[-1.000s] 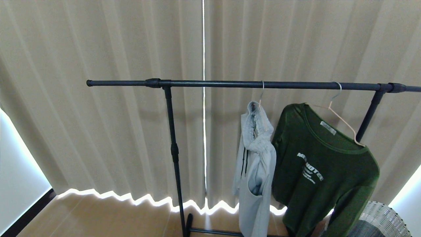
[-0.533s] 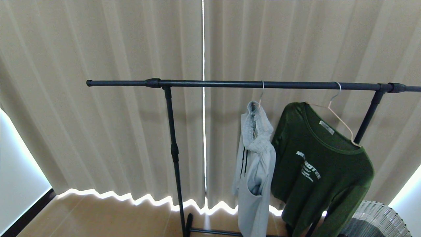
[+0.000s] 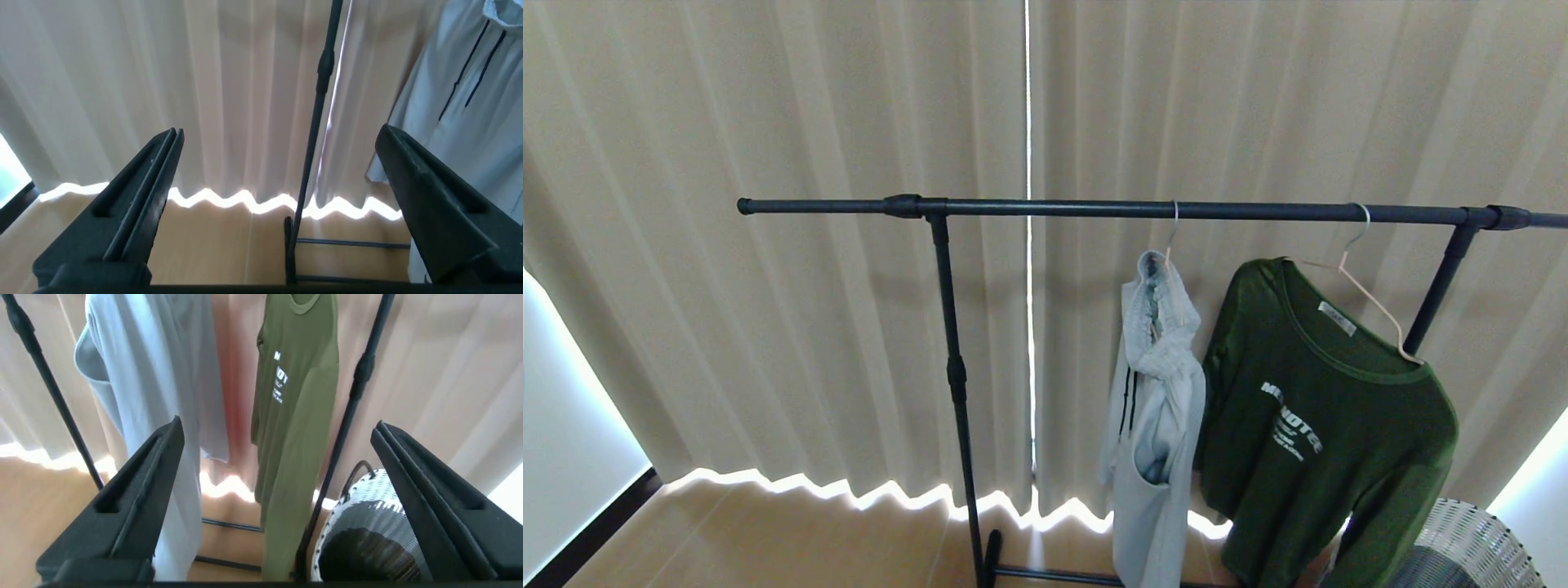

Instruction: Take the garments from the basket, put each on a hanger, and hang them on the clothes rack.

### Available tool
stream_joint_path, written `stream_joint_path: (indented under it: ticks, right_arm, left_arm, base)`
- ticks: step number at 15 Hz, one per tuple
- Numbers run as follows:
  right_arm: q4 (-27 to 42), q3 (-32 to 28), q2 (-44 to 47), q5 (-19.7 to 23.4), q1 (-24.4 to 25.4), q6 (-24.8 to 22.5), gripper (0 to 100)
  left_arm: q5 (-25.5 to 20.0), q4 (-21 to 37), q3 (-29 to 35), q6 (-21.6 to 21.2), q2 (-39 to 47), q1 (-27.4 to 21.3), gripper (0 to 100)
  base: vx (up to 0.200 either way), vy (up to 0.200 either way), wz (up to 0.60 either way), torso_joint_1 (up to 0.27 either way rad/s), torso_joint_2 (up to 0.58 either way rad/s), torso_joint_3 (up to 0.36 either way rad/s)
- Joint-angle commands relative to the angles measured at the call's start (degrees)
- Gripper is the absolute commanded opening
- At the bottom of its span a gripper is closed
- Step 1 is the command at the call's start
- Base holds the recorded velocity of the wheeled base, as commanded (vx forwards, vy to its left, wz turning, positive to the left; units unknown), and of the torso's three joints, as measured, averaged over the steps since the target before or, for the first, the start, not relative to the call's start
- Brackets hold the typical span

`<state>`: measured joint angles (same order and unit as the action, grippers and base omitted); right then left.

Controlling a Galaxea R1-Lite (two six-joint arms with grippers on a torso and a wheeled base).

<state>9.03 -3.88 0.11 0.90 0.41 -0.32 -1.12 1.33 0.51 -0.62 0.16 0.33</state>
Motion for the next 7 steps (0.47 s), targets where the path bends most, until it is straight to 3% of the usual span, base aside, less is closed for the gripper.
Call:
stream_joint_path:
  ticks: [1,7]
  right_arm:
    - [0.0,0.0,0.0,0.0,0.0,0.1,100]
    - [0.0,0.0,0.0,0.0,0.0,0.3,100]
  left_arm:
    - [0.0,0.0,0.0,-0.1,-0.1,0.0,100]
    - [0.0,0.0,0.0,0.0,-0.1,0.0,100]
  base:
    - [0.000,0.000,0.00,0.000,0.00,0.000]
    - [0.000,0.000,0.00,0.000,0.00,0.000]
